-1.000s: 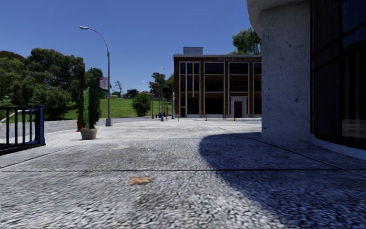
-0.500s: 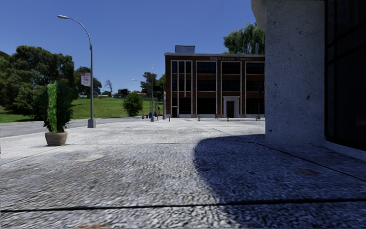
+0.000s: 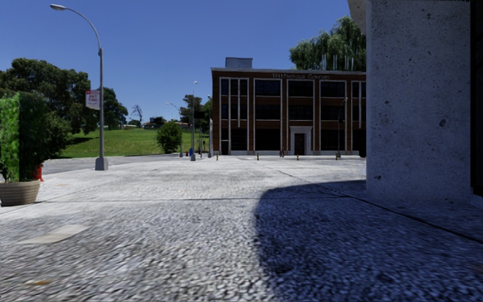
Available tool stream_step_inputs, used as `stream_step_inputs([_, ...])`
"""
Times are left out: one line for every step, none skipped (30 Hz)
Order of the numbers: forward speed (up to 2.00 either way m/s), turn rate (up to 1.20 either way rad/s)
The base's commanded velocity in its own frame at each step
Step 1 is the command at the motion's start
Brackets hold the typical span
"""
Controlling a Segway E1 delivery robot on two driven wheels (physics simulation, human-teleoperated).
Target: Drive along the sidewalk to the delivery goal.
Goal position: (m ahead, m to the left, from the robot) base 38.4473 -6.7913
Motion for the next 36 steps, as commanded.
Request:
stream_step_inputs([2.0, 0.0])
stream_step_inputs([2.0, 0.0])
stream_step_inputs([2.0, 0.0])
stream_step_inputs([2.0, 0.0])
stream_step_inputs([2.0, 0.0])
stream_step_inputs([2.0, 0.0])
stream_step_inputs([2.0, 0.0])
stream_step_inputs([2.0, 0.0])
stream_step_inputs([2.0, 0.0])
stream_step_inputs([2.0, 0.0])
stream_step_inputs([2.0, 0.0])
stream_step_inputs([2.0, 0.0])
stream_step_inputs([2.0, 0.0])
stream_step_inputs([2.0, 0.0])
stream_step_inputs([2.0, 0.0])
stream_step_inputs([2.0, 0.0])
stream_step_inputs([2.0, 0.0])
stream_step_inputs([2.0, 0.0])
stream_step_inputs([2.0, 0.0])
stream_step_inputs([2.0, 0.0])
stream_step_inputs([2.0, 0.0])
stream_step_inputs([2.0, 0.0])
stream_step_inputs([2.0, 0.0])
stream_step_inputs([2.0, 0.0])
stream_step_inputs([2.0, 0.0])
stream_step_inputs([2.0, 0.0])
stream_step_inputs([2.0, 0.0])
stream_step_inputs([2.0, 0.0])
stream_step_inputs([2.0, 0.0])
stream_step_inputs([2.0, 0.0])
stream_step_inputs([2.0, 0.0])
stream_step_inputs([2.0, 0.0])
stream_step_inputs([2.0, 0.0])
stream_step_inputs([2.0, 0.0])
stream_step_inputs([2.0, 0.0])
stream_step_inputs([2.0, 0.0])
